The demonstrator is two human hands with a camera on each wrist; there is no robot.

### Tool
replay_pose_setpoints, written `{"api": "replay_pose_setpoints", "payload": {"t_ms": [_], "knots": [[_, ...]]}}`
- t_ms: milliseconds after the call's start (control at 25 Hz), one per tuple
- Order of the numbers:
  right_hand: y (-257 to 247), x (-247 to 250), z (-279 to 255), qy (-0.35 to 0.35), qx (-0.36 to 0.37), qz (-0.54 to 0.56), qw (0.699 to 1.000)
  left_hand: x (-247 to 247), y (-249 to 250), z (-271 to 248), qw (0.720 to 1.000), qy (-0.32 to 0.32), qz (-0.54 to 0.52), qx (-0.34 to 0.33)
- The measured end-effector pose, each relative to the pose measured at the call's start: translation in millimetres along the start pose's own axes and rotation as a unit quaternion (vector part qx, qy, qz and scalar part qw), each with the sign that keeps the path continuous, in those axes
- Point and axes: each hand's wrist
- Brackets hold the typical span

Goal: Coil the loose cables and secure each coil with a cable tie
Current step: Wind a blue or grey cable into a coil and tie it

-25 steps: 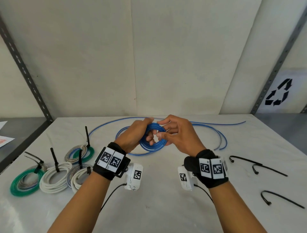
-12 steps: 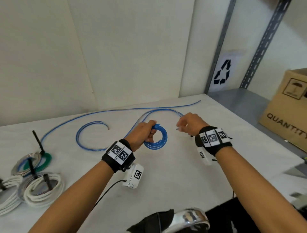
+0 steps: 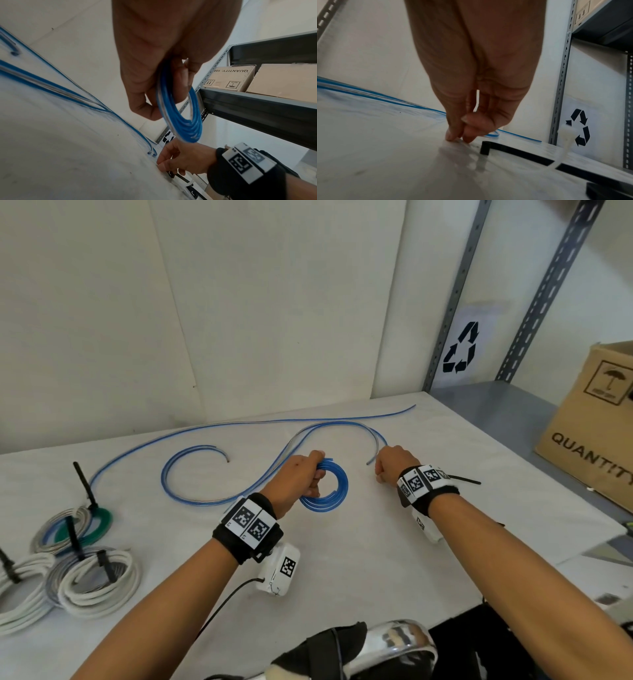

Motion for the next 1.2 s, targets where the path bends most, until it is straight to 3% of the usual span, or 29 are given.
{"api": "replay_pose_setpoints", "payload": {"t_ms": [160, 280, 360, 440, 520, 600, 720, 880, 1200], "knots": [[-0.5, 4.5, -0.8, 0.029, 0.034, 0.012, 0.999, 3.2, 4.2, -3.4, 0.999, 0.023, -0.035, 0.002], [-9.8, 23.4, -6.1, 0.102, 0.062, 0.14, 0.983, 11.9, 4.7, -3.6, 0.996, 0.068, -0.05, -0.003], [-25.6, 42.1, -15.1, 0.139, 0.106, 0.324, 0.93, 21.2, 1.7, -0.6, 0.994, 0.094, -0.054, -0.011], [-48.7, 60.6, -28.6, 0.131, 0.145, 0.486, 0.852, 31.8, -1.8, 3.6, 0.99, 0.126, -0.058, -0.02], [-77.1, 74.6, -44.7, 0.114, 0.196, 0.563, 0.795, 41.9, -3.2, 6.2, 0.985, 0.159, -0.068, -0.027], [-103.5, 78.7, -61.6, 0.088, 0.225, 0.597, 0.765, 49.3, -4.7, 7.7, 0.981, 0.177, -0.077, -0.027], [-132.3, 72.9, -78.9, 0.042, 0.268, 0.596, 0.756, 58.6, -6.0, 7.9, 0.977, 0.195, -0.078, -0.031], [-149.5, 58.7, -81.2, 0.057, 0.298, 0.564, 0.768, 70.4, -2.3, 6.3, 0.974, 0.211, -0.074, -0.048], [-174.0, 35.3, -88.6, 0.069, 0.336, 0.609, 0.715, 88.4, -9.8, 5.3, 0.961, 0.261, -0.053, -0.08]]}}
Point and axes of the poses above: each hand's wrist, its own z-axis towards the middle knuckle, its own x-axis out of the back of the hand, y = z × x, and after that the axes turned 5 degrees about -x, right-handed
